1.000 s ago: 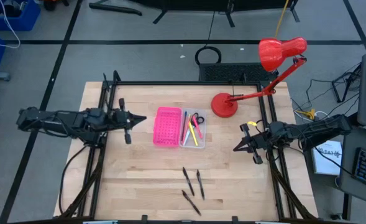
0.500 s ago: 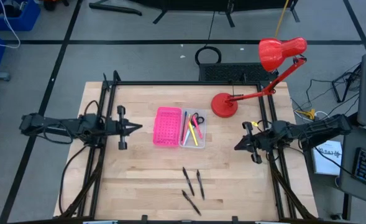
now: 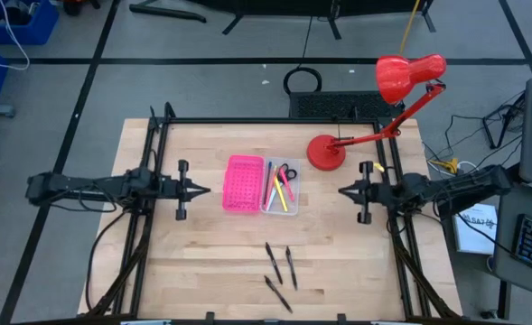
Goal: Pick & place school supplies into a supply box
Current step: Put the top right black ballpen into the pink supply box
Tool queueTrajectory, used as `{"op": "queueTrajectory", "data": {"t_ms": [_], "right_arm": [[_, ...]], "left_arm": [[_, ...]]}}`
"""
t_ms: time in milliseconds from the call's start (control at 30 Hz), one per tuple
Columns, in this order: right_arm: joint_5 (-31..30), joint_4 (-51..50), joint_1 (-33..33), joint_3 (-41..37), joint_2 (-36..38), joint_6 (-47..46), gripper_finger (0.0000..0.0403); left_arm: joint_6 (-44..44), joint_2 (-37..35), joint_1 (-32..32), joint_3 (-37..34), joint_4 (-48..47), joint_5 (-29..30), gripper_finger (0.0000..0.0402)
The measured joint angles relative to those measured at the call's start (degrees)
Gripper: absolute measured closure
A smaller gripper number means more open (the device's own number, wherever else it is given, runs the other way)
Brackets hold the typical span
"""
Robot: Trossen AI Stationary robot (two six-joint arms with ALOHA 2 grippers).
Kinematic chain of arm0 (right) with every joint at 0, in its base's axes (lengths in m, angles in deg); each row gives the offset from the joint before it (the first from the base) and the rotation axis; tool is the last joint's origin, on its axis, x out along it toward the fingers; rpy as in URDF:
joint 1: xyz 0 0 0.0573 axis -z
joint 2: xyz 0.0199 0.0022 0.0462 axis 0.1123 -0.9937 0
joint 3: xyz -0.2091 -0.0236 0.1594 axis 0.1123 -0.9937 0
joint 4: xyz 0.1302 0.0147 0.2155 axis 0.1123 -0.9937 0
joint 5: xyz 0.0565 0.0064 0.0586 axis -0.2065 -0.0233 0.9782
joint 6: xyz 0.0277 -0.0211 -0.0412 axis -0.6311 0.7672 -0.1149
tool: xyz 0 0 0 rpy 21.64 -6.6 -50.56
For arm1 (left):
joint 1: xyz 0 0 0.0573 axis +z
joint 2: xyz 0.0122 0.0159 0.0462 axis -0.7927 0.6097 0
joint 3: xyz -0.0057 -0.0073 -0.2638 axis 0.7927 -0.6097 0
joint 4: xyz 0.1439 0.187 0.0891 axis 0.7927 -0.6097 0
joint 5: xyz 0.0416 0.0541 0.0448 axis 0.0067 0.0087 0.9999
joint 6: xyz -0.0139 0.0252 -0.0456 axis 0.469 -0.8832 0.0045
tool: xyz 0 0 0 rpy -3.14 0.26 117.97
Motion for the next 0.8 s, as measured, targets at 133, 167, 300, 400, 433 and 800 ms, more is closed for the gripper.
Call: {"op": "queueTrajectory", "data": {"t_ms": [133,167,300,400,433,800], "right_arm": [[-9.29,0.57,0.02,0.0,-2.47,-3.02,0.0403],[-10.83,0.62,0.02,0.0,-3.16,-4.23,0.0403],[-14.87,4.9,0.02,0.0,-5.59,-11.27,0.0403],[-14.97,4.14,-0.09,0.88,-7.39,-15.92,0.0403],[-14.94,1.67,-0.26,2.3,-8.54,-17.5,0.0403],[-22.42,-45.2,-10.41,37.47,-40.43,-33.9,0.0403]], "left_arm": [[-1.02,0.0,0.87,-1.21,0.75,-5.23,0.0397],[-2.35,0.02,0.98,-1.76,1.45,-7.1,0.0395],[-4.12,0.07,1.7,-1.97,1.9,-9.13,0.0397],[-2.07,0.07,2.05,-1.97,2.07,-7.36,0.0398],[-0.75,0.07,2.05,-1.97,2.5,-6.13,0.0395],[0.79,0.13,2.03,-1.93,4.72,2.57,0.0356]]}}
